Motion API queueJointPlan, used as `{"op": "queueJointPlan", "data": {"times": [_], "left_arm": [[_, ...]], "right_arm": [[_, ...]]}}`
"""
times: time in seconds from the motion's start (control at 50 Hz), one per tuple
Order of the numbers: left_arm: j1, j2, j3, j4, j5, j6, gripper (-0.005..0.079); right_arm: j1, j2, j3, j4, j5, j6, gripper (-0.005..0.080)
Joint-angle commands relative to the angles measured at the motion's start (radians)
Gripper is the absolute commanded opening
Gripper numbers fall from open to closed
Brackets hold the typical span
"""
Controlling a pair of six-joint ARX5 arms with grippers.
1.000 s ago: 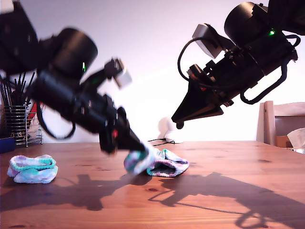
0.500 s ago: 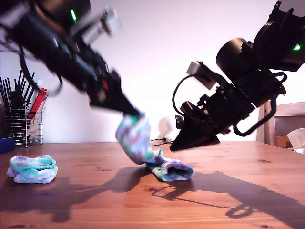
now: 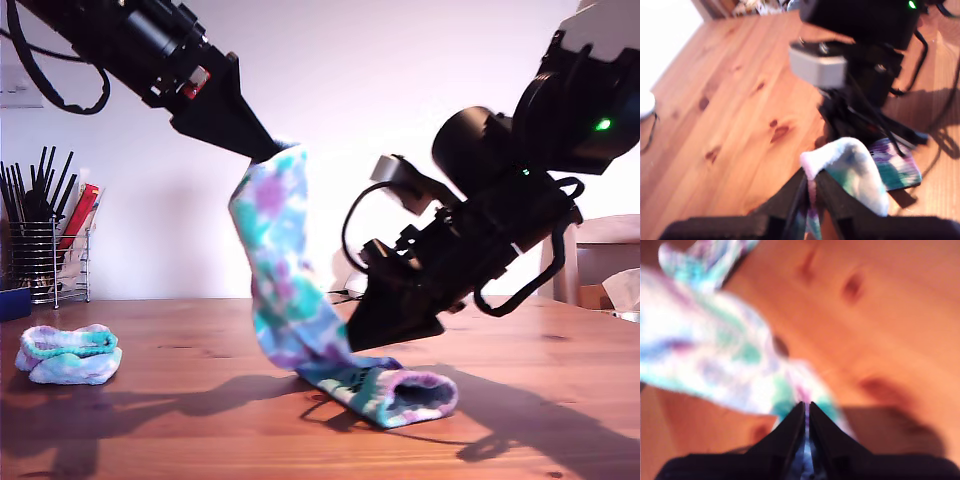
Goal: Fold the socks in front of you. After folding them, place them to the left side.
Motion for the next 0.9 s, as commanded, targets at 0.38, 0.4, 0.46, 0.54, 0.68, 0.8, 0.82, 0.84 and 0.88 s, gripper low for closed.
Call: {"op": "queueJointPlan", "data": {"times": [0.38,0.4,0.46,0.54,0.68,0.8,0.82,0.84,0.88], "left_arm": [[0.077,0.050,-0.012,0.067,0.002,-0.028,-0.0024],[0.077,0.050,-0.012,0.068,0.002,-0.028,-0.0024],[0.079,0.050,-0.012,0.068,0.006,-0.028,-0.0024],[0.079,0.050,-0.012,0.067,0.007,-0.028,-0.0024],[0.080,0.050,-0.012,0.070,0.009,-0.027,-0.0024],[0.083,0.067,-0.012,0.100,0.004,-0.023,-0.0024],[0.085,0.071,-0.012,0.106,0.004,-0.023,-0.0024],[0.088,0.076,-0.012,0.112,0.004,-0.021,-0.0024],[0.090,0.092,-0.012,0.124,0.005,-0.021,-0.0024]], "right_arm": [[0.014,-0.013,0.011,-0.028,-0.018,-0.005,-0.0013],[0.014,-0.013,0.018,-0.030,-0.018,-0.005,-0.0013],[0.014,-0.015,0.033,-0.037,-0.018,-0.002,-0.0013],[0.014,-0.023,0.068,-0.063,-0.018,-0.002,-0.0013],[0.011,-0.043,0.124,-0.142,-0.017,-0.010,-0.0013],[0.012,-0.068,0.167,-0.231,-0.024,-0.034,-0.0013],[0.012,-0.070,0.172,-0.245,-0.032,-0.035,-0.0013],[0.012,-0.073,0.180,-0.258,-0.039,-0.038,-0.0013],[0.012,-0.081,0.192,-0.283,-0.045,-0.040,-0.0013]]}}
